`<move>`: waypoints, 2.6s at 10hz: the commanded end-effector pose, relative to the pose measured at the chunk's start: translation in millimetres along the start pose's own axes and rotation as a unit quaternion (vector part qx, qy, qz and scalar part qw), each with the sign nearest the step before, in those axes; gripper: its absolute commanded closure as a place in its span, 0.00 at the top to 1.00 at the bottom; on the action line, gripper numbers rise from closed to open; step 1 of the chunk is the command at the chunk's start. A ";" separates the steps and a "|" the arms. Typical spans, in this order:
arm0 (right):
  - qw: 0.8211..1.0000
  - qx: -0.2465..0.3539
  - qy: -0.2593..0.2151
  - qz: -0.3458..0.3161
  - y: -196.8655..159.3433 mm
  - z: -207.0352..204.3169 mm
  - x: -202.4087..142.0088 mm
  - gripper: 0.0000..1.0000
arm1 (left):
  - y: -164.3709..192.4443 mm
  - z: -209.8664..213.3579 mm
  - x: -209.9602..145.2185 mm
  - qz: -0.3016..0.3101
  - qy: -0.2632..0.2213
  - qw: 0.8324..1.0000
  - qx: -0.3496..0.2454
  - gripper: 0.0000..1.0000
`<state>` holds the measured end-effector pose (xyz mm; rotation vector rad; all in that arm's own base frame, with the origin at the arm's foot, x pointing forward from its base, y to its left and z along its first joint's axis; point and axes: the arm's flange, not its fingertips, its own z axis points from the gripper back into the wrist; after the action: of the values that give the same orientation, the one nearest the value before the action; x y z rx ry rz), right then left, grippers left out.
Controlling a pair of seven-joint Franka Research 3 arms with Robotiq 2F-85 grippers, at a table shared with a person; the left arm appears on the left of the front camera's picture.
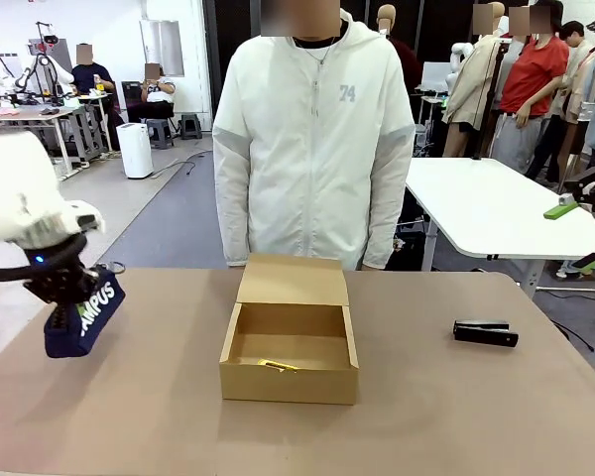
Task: Pack the items into the box.
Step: Pick up the item indicated by the person and place it inside the Mailer Box.
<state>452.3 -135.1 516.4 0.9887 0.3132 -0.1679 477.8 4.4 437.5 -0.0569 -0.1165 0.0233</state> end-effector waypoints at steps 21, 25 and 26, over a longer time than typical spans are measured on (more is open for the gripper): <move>1.000 -0.004 -0.004 -0.001 2.1 -0.8 -1.6 1.00 | -347.9 69.5 -38.7 -0.682 -0.113 0.722 -0.031 0.00; 1.000 -0.004 -0.004 -0.001 2.1 -0.8 -1.6 1.00 | -358.3 38.8 -34.3 -0.629 0.038 0.774 0.061 0.00; 1.000 -0.004 -0.004 -0.001 2.1 -0.8 -1.6 1.00 | -368.9 26.7 -39.8 -0.710 -0.074 0.700 -0.021 0.00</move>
<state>452.4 -135.2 516.4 0.9884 0.3127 -0.1682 445.2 -353.7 471.9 0.0797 -0.1977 -1.4761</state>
